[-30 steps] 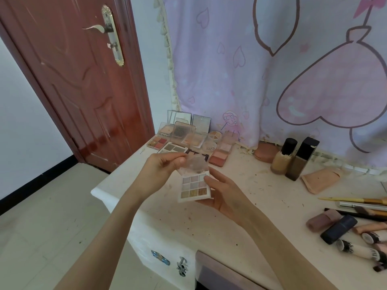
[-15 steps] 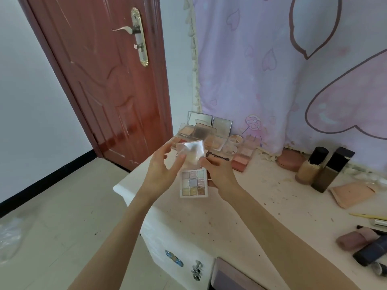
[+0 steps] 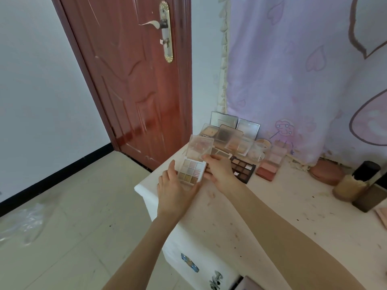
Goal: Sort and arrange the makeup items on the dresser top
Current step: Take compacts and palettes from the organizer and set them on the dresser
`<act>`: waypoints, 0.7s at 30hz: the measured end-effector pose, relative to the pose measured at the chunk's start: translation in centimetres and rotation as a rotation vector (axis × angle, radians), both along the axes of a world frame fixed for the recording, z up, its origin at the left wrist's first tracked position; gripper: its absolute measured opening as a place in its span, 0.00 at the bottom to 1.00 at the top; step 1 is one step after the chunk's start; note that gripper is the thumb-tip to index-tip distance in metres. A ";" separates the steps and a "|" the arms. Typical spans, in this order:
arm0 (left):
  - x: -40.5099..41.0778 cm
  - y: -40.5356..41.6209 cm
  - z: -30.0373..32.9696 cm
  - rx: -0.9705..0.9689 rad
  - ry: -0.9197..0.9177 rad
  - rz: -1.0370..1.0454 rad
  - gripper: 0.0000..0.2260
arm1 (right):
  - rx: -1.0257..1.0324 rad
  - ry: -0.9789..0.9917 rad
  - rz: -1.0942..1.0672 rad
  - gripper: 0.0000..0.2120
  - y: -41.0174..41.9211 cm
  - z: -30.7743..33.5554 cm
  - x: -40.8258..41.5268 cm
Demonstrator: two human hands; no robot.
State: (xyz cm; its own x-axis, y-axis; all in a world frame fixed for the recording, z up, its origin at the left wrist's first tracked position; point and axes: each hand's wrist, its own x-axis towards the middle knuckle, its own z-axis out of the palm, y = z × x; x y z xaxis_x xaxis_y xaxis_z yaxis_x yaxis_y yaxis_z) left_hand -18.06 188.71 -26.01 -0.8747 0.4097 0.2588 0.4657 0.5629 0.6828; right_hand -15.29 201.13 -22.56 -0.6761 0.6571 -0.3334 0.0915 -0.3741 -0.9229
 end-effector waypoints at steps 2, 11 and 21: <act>-0.8 0.1 0.0 -0.015 -0.001 0.016 0.42 | 0.027 -0.004 0.026 0.04 0.2 -0.3 -0.8; -4.3 -0.1 0.1 -0.133 -0.004 0.035 0.39 | 0.822 -0.263 0.088 0.10 1.6 0.4 -4.1; -6.6 1.4 -0.5 -0.168 0.051 0.007 0.37 | 0.899 -0.326 0.044 0.11 4.1 0.6 -5.7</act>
